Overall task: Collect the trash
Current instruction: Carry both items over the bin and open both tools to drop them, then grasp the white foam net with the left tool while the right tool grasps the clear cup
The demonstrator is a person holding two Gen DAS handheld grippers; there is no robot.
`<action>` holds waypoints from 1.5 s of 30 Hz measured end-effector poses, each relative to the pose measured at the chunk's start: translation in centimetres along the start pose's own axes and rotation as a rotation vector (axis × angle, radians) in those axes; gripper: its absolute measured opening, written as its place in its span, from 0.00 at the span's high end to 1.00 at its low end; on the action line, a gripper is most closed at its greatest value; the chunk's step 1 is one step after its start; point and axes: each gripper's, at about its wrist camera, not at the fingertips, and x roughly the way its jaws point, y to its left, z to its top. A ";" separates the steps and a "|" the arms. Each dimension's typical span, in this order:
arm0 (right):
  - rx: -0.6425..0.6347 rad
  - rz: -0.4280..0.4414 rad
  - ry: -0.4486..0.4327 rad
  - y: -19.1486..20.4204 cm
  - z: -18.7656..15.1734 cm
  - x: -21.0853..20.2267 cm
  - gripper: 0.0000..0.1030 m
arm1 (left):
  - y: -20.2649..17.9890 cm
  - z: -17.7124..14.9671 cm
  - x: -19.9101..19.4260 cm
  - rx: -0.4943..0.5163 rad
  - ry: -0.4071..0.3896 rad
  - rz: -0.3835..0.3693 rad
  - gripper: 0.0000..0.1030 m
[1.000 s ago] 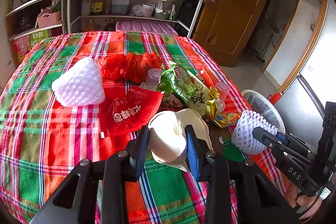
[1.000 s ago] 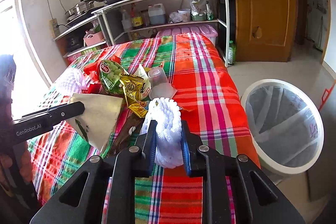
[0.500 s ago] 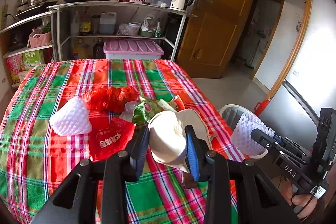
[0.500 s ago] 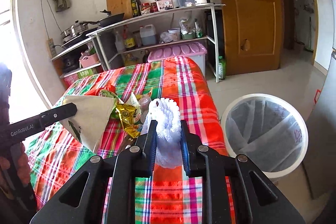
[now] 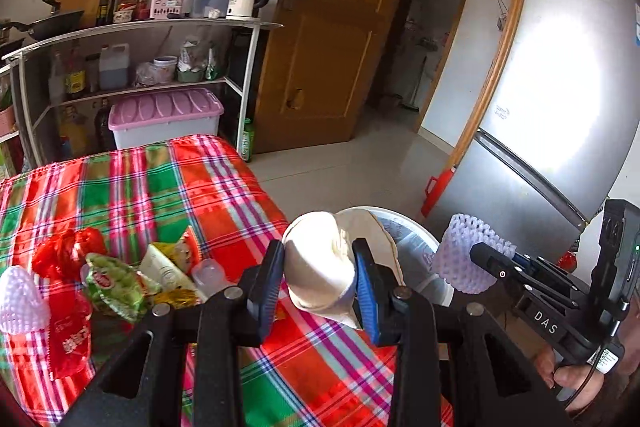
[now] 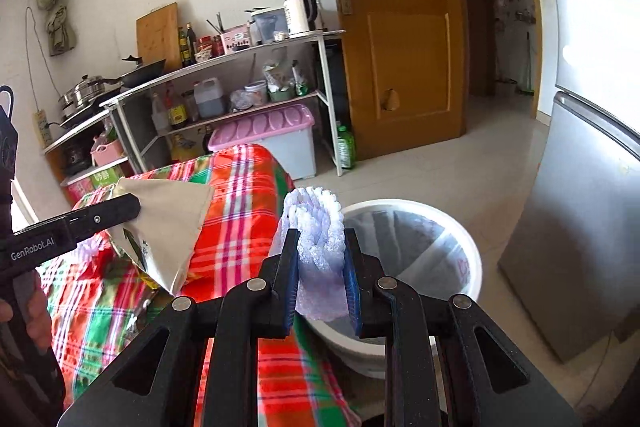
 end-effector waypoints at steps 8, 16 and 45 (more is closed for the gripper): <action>0.049 -0.078 0.051 -4.6 -0.8 1.9 0.80 | -3.7 0.0 5.5 0.029 0.087 -0.046 0.65; 0.089 -0.126 0.136 -7.9 -2.0 5.7 0.80 | -5.6 -0.8 10.1 0.036 0.179 -0.032 0.64; 0.078 -0.157 0.185 -8.4 -2.9 7.7 0.50 | -5.0 -1.3 11.5 0.017 0.225 0.012 0.34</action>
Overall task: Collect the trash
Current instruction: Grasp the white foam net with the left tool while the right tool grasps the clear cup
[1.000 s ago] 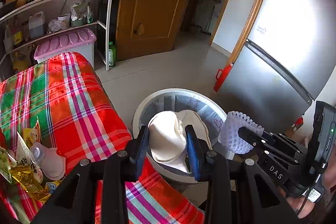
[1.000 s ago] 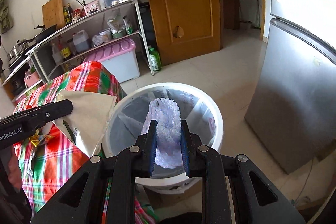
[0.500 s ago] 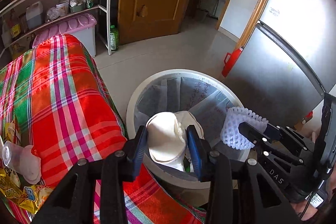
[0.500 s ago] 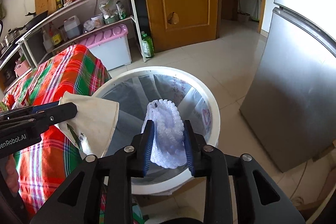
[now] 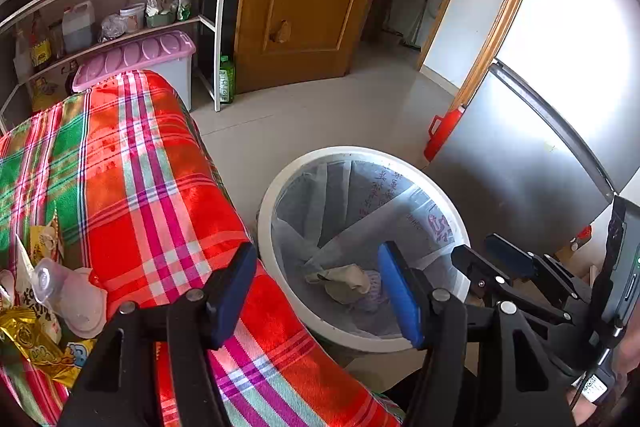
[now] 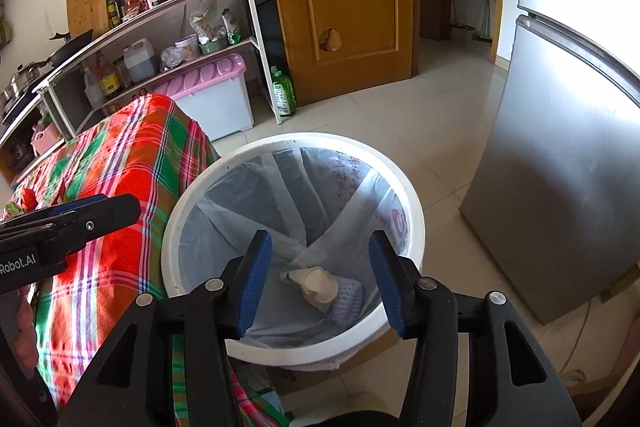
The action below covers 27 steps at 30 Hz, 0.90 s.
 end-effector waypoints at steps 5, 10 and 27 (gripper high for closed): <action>-0.011 0.045 -0.045 1.8 0.2 -1.9 0.50 | 1.5 -0.5 -3.1 -0.023 -0.050 0.009 0.27; -0.044 0.108 -0.073 4.8 0.4 -3.4 0.50 | 4.1 -1.1 -6.0 -0.058 -0.083 0.056 0.24; -0.230 0.310 -0.049 17.2 -0.4 -3.2 0.50 | 15.6 -6.1 -14.8 -0.218 -0.210 0.288 0.18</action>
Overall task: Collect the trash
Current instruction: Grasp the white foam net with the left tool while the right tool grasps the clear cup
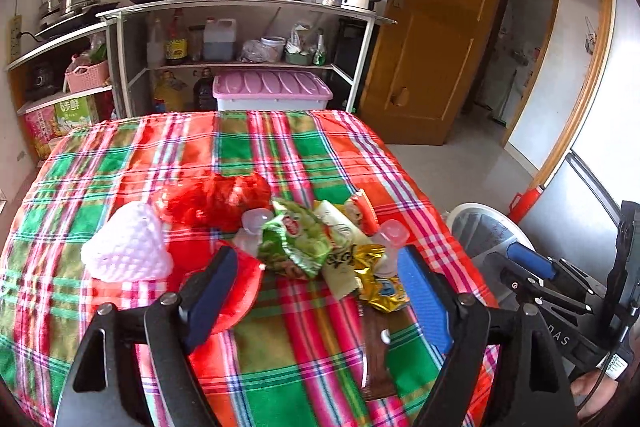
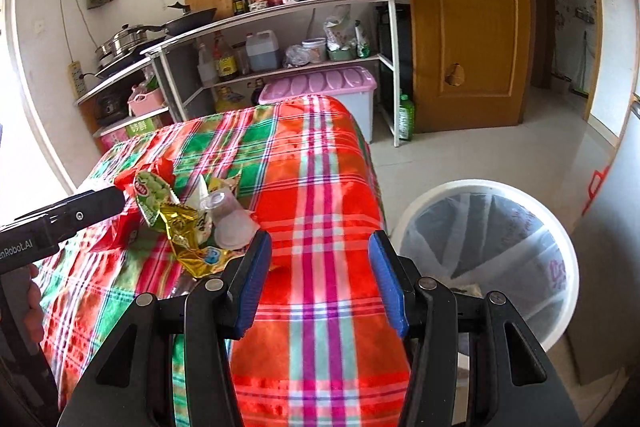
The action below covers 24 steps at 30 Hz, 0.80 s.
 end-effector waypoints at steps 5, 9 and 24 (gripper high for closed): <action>-0.042 0.051 0.015 2.5 0.8 1.7 0.50 | 4.2 0.1 -1.1 -0.035 -0.014 0.062 0.14; -0.065 0.076 0.046 3.9 1.3 3.5 0.50 | 7.4 0.1 -1.3 -0.077 -0.010 0.098 0.13; -0.145 0.070 0.129 6.9 2.7 8.7 0.50 | 14.9 0.3 0.1 -0.146 0.040 0.123 0.10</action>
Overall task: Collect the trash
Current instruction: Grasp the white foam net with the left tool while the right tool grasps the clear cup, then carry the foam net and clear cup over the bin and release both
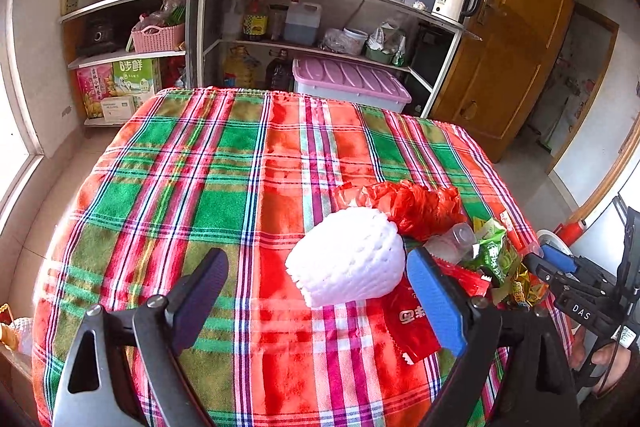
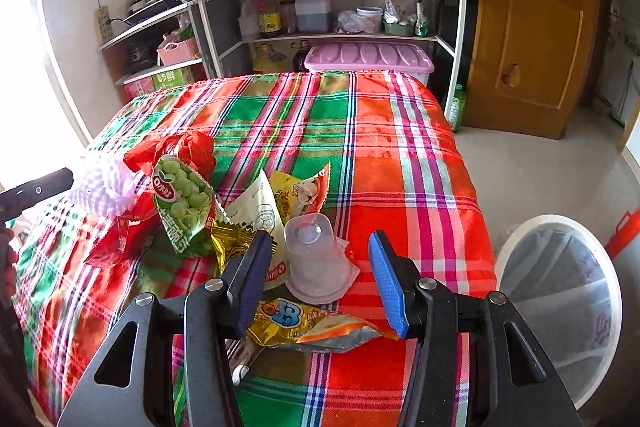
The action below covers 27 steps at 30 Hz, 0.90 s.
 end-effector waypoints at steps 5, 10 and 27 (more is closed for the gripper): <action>0.005 0.007 0.014 -0.1 0.1 0.6 0.50 | -0.7 0.4 1.9 0.042 0.054 -0.012 0.10; 0.013 0.022 0.010 -0.2 0.1 0.6 0.63 | -1.4 0.4 3.0 0.056 0.070 0.008 0.10; 0.044 0.012 -0.025 -0.6 -0.2 -0.8 0.72 | -2.1 0.1 2.7 0.033 0.069 -0.008 0.57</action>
